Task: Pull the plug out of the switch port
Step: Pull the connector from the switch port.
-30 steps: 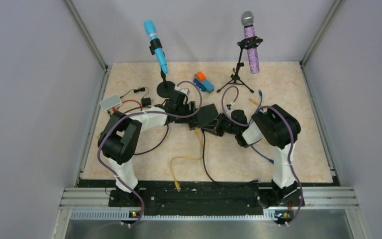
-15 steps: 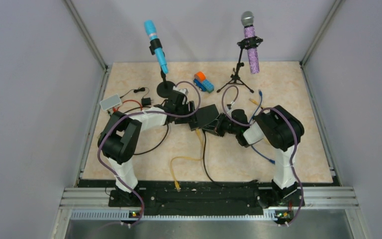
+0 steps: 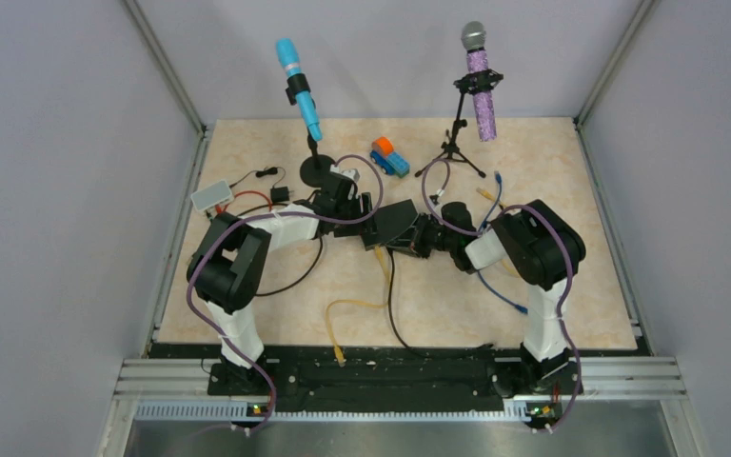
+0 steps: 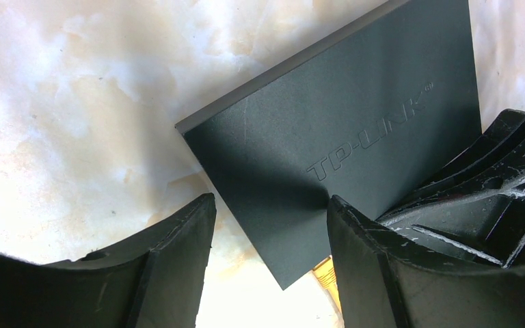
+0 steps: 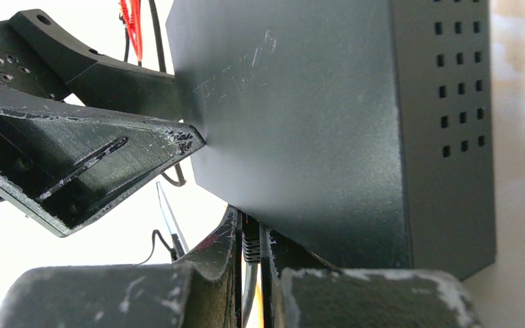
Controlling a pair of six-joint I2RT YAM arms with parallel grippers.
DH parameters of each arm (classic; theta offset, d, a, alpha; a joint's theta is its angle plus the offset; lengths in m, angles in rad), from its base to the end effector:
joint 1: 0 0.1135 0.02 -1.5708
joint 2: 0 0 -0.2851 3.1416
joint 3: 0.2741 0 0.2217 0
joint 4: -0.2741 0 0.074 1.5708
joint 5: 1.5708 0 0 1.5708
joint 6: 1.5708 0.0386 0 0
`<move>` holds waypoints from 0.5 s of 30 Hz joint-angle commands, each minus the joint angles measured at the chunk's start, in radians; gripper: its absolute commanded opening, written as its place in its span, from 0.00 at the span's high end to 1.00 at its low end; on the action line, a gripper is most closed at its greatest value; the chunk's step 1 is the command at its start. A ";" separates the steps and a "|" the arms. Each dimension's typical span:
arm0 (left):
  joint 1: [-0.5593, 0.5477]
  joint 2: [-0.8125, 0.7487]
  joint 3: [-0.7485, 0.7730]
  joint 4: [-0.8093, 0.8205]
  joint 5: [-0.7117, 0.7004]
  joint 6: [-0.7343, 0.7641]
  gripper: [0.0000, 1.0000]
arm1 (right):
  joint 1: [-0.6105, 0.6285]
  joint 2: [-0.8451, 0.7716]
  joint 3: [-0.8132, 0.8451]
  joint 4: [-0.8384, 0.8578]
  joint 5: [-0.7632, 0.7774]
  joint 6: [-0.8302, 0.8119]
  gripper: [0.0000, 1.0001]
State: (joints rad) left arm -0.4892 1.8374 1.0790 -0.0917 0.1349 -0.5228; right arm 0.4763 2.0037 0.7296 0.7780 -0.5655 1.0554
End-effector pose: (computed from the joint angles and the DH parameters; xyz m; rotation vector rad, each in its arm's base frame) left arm 0.3201 -0.1763 0.2010 0.0217 2.5077 -0.6060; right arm 0.3043 0.1803 0.1350 0.2776 2.3389 1.4445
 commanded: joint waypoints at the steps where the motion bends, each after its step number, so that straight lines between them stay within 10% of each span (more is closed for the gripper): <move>1: 0.019 0.054 -0.017 -0.082 -0.054 0.008 0.34 | 0.007 0.015 0.007 -0.123 -0.009 -0.046 1.00; 15: 0.033 0.052 -0.021 -0.091 -0.068 0.004 0.34 | 0.007 0.016 -0.002 -0.184 -0.055 -0.102 1.00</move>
State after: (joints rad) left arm -0.4816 1.8393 1.0798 -0.0925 0.1425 -0.5343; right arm 0.4725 1.9965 0.7551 0.7174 -0.5919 0.9913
